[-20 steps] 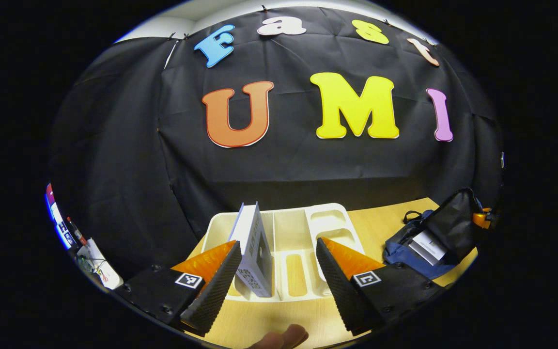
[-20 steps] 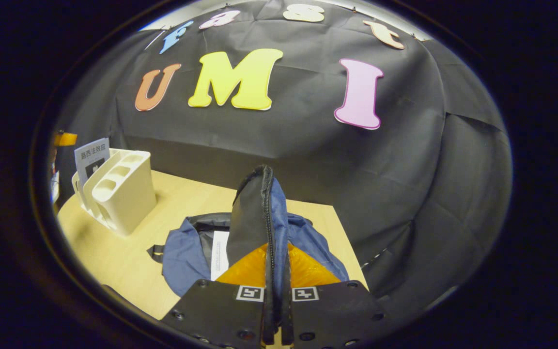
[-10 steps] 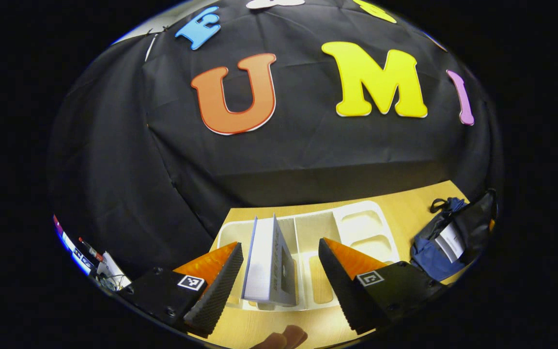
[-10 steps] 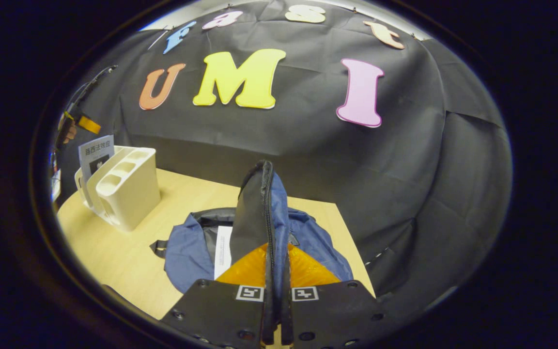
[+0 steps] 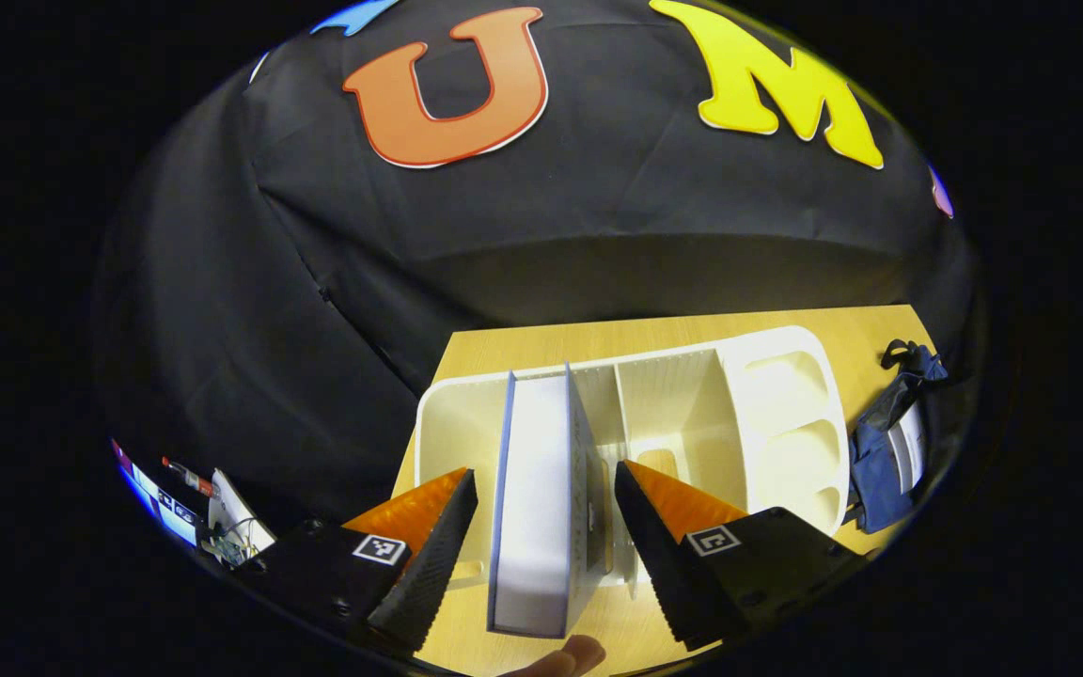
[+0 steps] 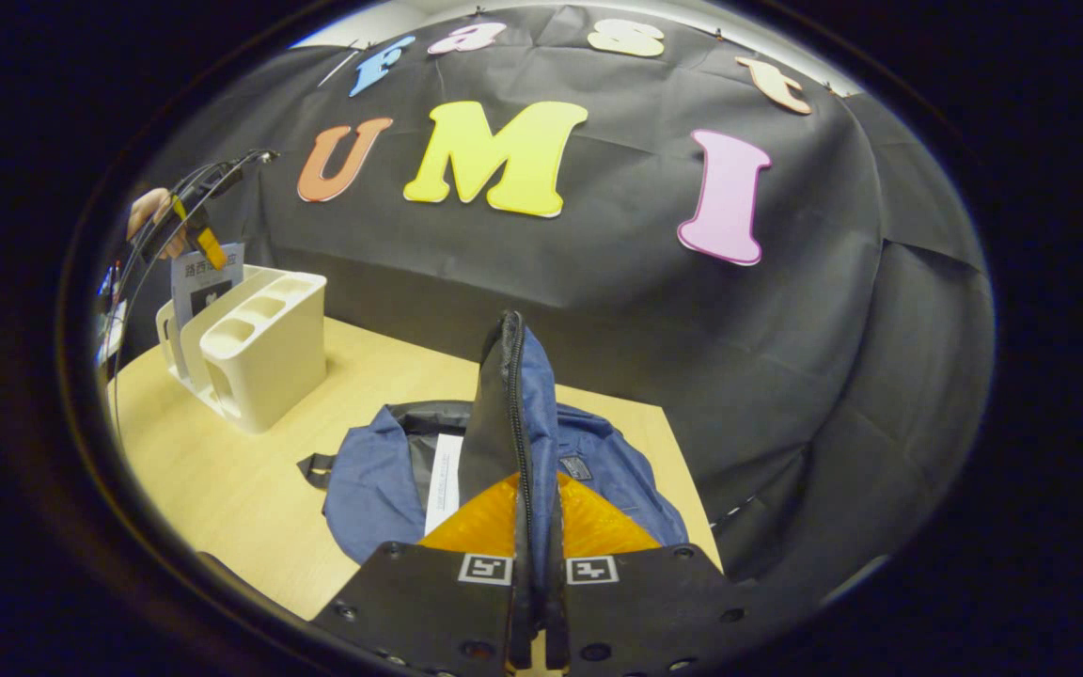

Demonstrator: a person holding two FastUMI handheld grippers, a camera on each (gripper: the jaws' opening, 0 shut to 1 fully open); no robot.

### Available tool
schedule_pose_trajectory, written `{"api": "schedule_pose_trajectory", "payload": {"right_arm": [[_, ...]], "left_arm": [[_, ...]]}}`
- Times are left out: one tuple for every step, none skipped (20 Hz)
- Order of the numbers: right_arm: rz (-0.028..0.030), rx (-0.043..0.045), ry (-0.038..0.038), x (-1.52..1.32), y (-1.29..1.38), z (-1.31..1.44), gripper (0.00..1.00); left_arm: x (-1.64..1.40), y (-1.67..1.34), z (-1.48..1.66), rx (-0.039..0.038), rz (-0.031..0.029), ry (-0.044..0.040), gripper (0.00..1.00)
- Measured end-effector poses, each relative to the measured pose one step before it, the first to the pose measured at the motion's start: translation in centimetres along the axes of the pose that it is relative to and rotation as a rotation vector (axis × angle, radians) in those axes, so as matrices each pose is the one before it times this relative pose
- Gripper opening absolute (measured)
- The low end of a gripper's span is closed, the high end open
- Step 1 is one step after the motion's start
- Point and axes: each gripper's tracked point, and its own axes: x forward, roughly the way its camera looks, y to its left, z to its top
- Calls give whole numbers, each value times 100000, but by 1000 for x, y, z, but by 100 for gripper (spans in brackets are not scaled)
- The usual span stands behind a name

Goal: Open the schoolbag, grab two books from the bookshelf and put them into the schoolbag.

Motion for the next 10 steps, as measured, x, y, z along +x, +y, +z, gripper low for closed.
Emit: {"api": "schedule_pose_trajectory", "payload": {"right_arm": [[133, 621, 320, 173, -144, -65, 6], [-303, 656, 697, 108, -229, -189, 6], [-225, 586, 368, 115, -142, -66, 6], [333, 384, 17, 44, 60, -86, 6], [253, 411, -45, -63, -41, -31, 6], [172, 411, -282, -82, -61, -43, 6], [393, 578, -5, -144, 5, -71, 6], [495, 938, 218, -267, 50, -243, 6], [497, 760, 219, -122, 32, -108, 6], [166, 485, 97, 41, 34, -87, 6]], "left_arm": [[321, -215, -406, 487, -1581, 2107, 90], [263, 374, -431, 225, -576, 2300, 87], [306, 294, -179, 322, -244, 1096, 82], [422, -32, -279, -600, -663, 603, 76], [397, -651, -567, -1673, -1884, 2134, 71], [-263, -457, -153, -1420, -1679, 728, 57], [63, -579, 104, -1001, -2998, -1257, 54], [-264, -306, -219, -878, -525, 757, 48], [-369, -116, -186, -1326, -81, -166, 46], [-384, -276, -385, -867, -868, 0, 45]]}}
